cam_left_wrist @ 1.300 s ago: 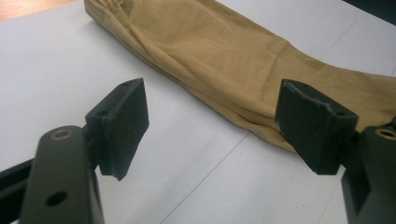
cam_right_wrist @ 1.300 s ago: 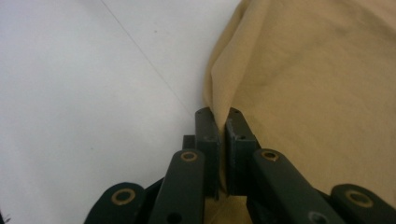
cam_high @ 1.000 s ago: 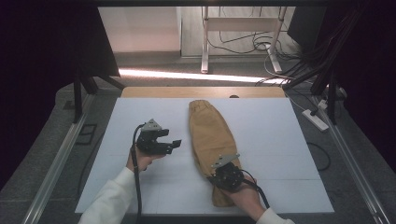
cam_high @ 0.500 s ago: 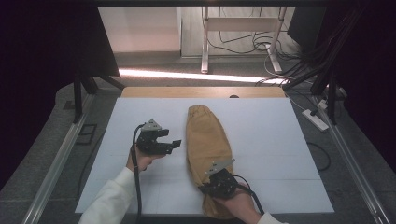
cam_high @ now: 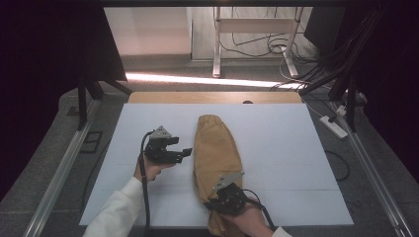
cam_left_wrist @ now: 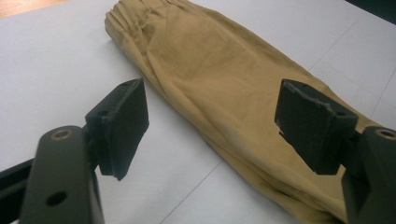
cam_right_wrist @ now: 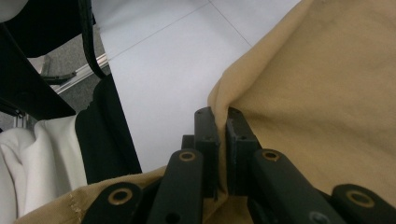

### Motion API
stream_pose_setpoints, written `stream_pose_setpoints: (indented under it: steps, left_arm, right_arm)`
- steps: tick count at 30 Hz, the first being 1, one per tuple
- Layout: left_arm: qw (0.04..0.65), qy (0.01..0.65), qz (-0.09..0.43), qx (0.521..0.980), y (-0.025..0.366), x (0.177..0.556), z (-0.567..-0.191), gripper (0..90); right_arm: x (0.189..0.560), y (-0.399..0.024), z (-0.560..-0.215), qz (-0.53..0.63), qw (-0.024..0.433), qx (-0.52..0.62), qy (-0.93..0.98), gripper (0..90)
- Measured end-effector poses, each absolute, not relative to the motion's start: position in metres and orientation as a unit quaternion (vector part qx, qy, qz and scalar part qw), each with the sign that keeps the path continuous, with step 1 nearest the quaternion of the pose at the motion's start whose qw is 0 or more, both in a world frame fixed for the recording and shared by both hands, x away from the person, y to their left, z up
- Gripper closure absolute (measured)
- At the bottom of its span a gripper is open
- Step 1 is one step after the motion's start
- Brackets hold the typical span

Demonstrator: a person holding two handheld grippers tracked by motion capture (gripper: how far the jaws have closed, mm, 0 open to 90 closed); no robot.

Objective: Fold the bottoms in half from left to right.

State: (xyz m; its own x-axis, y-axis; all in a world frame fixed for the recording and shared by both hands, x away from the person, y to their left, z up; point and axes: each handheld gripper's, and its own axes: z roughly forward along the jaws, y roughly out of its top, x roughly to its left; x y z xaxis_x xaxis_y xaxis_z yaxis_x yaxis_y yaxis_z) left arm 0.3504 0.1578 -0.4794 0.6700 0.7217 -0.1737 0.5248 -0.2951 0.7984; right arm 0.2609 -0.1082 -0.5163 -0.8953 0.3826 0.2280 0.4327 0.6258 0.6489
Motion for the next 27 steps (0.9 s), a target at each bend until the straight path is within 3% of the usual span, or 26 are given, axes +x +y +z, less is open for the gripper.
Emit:
stream_pose_setpoints:
  steps: [3,8,12,27]
  left_arm:
    - [0.447,0.392,0.11,0.797,0.158,0.35,-0.48,25.4]
    - [0.447,0.391,0.112,0.797,0.158,0.35,-0.479,25.0]
    - [0.448,0.39,0.113,0.797,0.158,0.35,-0.479,25.0]
    - [0.446,0.389,0.107,0.799,0.156,0.35,-0.481,24.8]
  right_arm:
    - [0.262,-0.109,-0.516,-0.371,0.035,-0.222,-0.901,83.1]
    - [0.26,-0.112,-0.508,-0.4,0.006,-0.223,-0.889,56.6]
    - [0.266,-0.122,-0.495,-0.432,-0.034,-0.231,-0.871,44.7]
    - [0.306,-0.164,-0.486,-0.463,-0.084,-0.255,-0.845,36.8]
